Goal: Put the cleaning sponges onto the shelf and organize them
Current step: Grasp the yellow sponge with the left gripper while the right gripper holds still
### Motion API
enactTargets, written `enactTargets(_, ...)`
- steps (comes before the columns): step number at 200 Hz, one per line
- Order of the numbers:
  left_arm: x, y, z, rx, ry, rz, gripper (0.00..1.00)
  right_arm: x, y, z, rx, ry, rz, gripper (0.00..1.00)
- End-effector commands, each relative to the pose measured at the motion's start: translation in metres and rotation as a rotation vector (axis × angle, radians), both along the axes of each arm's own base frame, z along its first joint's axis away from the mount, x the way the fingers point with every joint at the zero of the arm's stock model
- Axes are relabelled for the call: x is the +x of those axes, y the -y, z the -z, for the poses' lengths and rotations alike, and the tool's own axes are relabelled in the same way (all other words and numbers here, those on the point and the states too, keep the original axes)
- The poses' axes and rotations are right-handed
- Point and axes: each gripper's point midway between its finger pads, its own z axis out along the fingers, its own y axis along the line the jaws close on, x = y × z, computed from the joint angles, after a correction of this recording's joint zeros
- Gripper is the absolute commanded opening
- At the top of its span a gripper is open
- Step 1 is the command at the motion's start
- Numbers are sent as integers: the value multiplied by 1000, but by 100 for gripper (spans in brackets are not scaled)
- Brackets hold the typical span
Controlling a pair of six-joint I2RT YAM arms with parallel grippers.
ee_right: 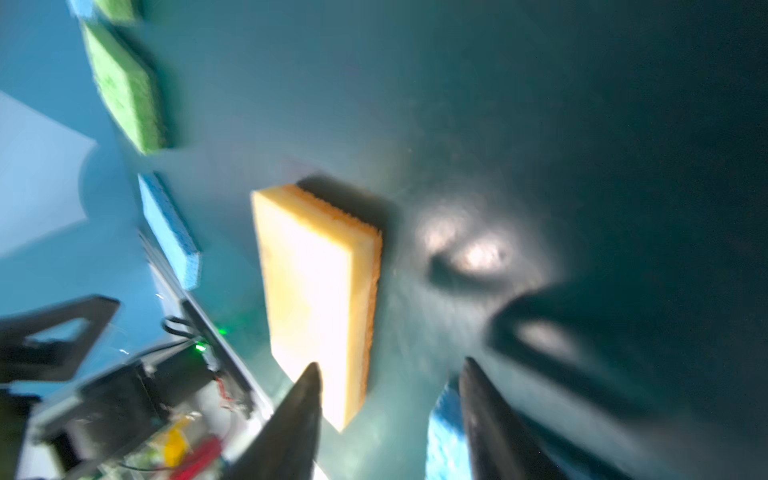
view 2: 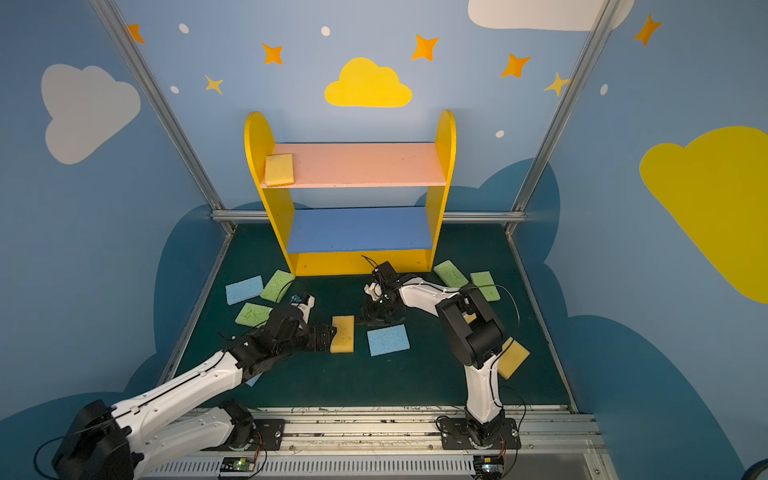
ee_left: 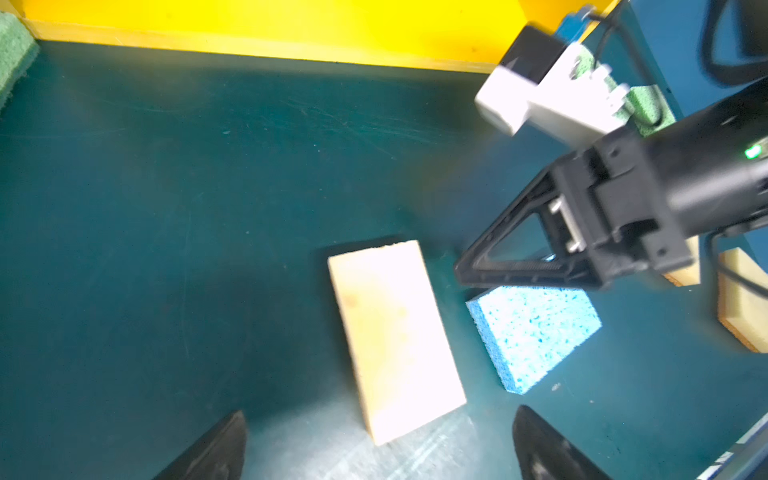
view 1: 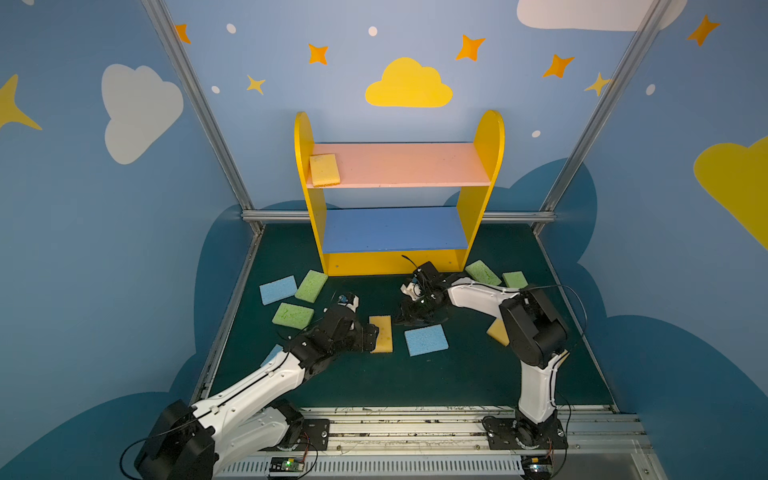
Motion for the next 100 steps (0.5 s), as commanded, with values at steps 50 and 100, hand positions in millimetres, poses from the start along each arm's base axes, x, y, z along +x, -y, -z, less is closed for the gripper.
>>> enactTargets(50, -4, 28, 25, 156, -76, -71, 100, 5, 54, -37, 4, 95, 155, 70)
enactTargets(100, 3, 47, 49, 260, -120, -137, 100, 1, 77, -39, 15, 110, 187, 75)
